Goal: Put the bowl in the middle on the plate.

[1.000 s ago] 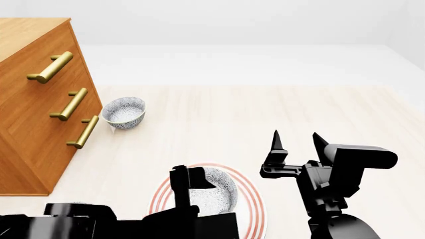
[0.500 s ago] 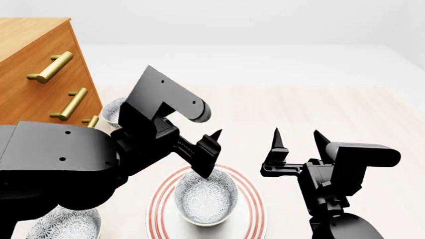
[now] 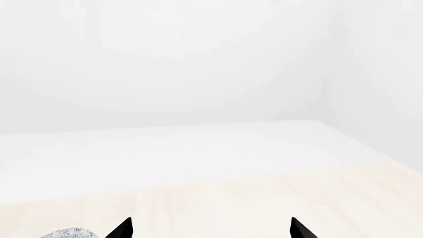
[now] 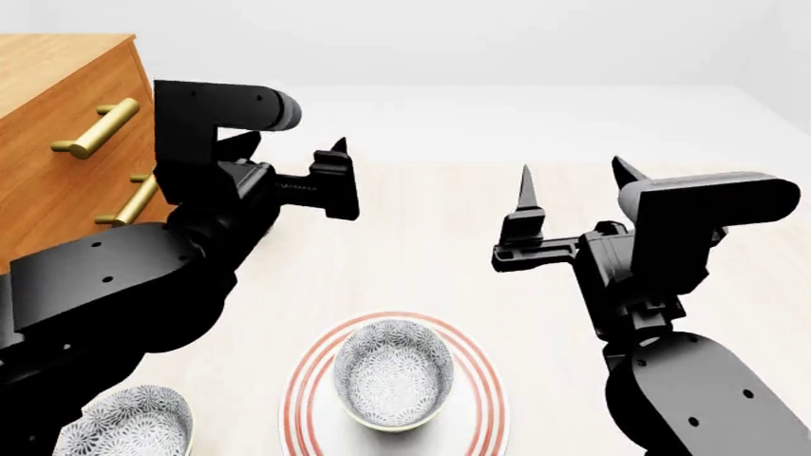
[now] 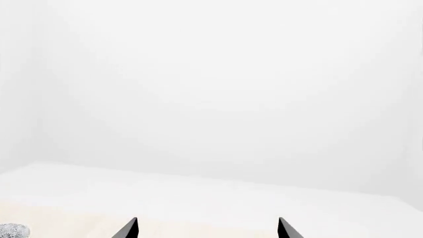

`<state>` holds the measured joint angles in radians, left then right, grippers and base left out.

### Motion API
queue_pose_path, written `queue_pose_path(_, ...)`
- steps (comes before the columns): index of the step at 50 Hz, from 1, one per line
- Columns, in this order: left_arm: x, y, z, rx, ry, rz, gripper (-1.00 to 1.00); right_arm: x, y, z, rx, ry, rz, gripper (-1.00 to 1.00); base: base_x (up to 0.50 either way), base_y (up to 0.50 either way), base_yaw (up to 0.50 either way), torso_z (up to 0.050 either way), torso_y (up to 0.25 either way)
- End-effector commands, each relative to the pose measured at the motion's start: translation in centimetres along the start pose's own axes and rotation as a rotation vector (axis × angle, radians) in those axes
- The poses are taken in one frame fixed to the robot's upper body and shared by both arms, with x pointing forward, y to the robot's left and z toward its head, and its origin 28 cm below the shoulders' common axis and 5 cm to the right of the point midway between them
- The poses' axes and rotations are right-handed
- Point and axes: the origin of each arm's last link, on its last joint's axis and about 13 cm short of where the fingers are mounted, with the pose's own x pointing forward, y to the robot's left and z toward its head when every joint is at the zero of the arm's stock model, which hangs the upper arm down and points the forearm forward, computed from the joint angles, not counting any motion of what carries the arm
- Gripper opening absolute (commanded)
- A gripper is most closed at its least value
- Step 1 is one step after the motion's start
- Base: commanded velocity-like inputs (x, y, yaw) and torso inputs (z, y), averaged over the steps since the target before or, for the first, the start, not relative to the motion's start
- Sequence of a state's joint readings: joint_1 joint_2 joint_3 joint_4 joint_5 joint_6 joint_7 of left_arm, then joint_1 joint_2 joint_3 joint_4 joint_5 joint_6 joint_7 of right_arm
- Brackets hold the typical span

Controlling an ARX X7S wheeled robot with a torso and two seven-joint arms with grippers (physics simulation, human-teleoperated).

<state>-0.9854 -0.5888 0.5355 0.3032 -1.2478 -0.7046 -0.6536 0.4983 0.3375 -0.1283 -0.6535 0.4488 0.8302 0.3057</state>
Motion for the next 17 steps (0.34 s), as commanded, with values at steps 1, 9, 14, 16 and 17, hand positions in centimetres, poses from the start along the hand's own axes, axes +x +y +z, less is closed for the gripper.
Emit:
queue_pose_path(1,-0.1,-0.4,1.0,0.013,-0.182,0.07,1.0,1.7,0.3,5.6,-0.141,-0.139,0.02,1.0,0.0,0.0,0.0,0.0,0.0)
queue_pose_path(9,-0.3,-0.5,1.6,0.012,-0.224,0.071,1.0,2.0,0.6,7.7,-0.17,-0.213,0.038,1.0,0.0,0.0,0.0,0.0,0.0)
queue_pose_path(14,-0.6,-0.6,2.2,0.022,-0.261,0.075,1.0,1.9,0.7,8.3,-0.186,-0.239,0.042,1.0,0.0,0.0,0.0,0.0,0.0)
queue_pose_path(16,-0.6,-0.7,2.3,0.023,-0.266,0.073,1.0,1.9,0.7,8.4,-0.19,-0.242,0.045,1.0,0.0,0.0,0.0,0.0,0.0)
queue_pose_path(17,-0.7,-0.7,2.3,0.023,-0.266,0.073,1.0,1.9,0.7,8.4,-0.191,-0.242,0.046,1.0,0.0,0.0,0.0,0.0,0.0)
